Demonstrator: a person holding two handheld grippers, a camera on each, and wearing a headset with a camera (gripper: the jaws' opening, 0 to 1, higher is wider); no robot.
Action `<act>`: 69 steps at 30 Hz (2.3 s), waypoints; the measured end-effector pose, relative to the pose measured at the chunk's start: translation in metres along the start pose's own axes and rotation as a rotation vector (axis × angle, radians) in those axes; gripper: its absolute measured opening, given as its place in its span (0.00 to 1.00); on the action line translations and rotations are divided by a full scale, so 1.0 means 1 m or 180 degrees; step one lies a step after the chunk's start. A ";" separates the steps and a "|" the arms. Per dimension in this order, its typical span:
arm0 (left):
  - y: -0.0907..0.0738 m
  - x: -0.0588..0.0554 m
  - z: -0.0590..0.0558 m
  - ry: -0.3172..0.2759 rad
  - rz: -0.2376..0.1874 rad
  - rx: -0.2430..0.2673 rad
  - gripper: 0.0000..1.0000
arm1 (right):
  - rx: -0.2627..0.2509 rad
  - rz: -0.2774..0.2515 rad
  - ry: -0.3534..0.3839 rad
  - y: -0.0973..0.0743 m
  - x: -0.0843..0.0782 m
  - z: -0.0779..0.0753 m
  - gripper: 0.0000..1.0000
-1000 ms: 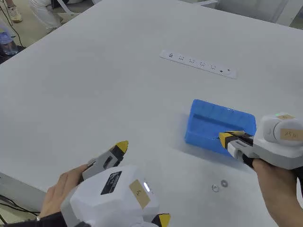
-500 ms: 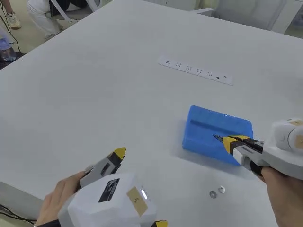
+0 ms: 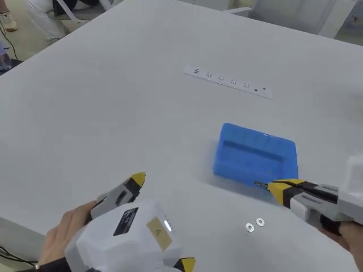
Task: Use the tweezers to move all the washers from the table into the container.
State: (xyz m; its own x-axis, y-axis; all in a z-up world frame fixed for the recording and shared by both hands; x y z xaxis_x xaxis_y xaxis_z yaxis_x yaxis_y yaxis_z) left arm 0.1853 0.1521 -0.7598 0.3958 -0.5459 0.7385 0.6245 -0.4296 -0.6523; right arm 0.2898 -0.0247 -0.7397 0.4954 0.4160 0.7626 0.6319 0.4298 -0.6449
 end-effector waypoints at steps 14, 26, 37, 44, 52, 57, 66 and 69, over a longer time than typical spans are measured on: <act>-0.001 0.001 -0.001 0.0013 -0.0016 -0.0012 0.92 | 0.0154 0.0719 -0.0155 -0.022 -0.054 0.006 0.01; 0.000 0.000 0.000 0.0008 0.0027 0.0004 0.91 | 0.0237 0.1108 -0.0361 -0.030 -0.073 0.009 0.02; 0.000 0.000 0.000 0.0006 0.0030 0.0010 0.91 | 0.0232 0.1214 -0.0461 -0.026 -0.073 0.010 0.01; 0.000 -0.001 0.001 -0.0008 0.0041 0.0022 0.91 | 0.0205 0.1170 -0.0454 -0.023 -0.067 0.014 0.01; 0.000 -0.001 0.001 0.0006 0.0049 0.0013 0.91 | 0.0137 0.1012 -0.0491 -0.016 -0.058 0.015 0.01; 0.000 -0.002 0.001 -0.0005 0.0053 0.0023 0.91 | 0.0048 0.0639 -0.0359 -0.012 -0.056 0.015 0.02; 0.001 -0.002 0.000 0.0015 0.0075 0.0008 0.90 | -0.0080 0.0195 -0.0032 -0.012 -0.061 0.014 0.02; 0.001 -0.003 0.000 0.0021 0.0086 0.0008 0.90 | -0.0119 0.0089 -0.0072 -0.010 -0.062 0.016 0.03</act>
State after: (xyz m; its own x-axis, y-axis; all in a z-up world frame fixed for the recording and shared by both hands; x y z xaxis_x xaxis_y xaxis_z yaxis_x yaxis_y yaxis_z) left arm 0.1852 0.1533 -0.7624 0.4082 -0.5619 0.7194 0.6152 -0.4129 -0.6716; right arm 0.2433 -0.0421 -0.7812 0.4998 0.4457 0.7427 0.6400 0.3877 -0.6634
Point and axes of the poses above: the centre of the closed fingertips' face, and the gripper's own axes: y roughly forward along the fingers, z roughly to its left, x roughly out of its top, the point moved 5 cm from there along -y, roughly backward along the fingers, and after that the axes turned 14 degrees about -x, right-handed, at the moved point
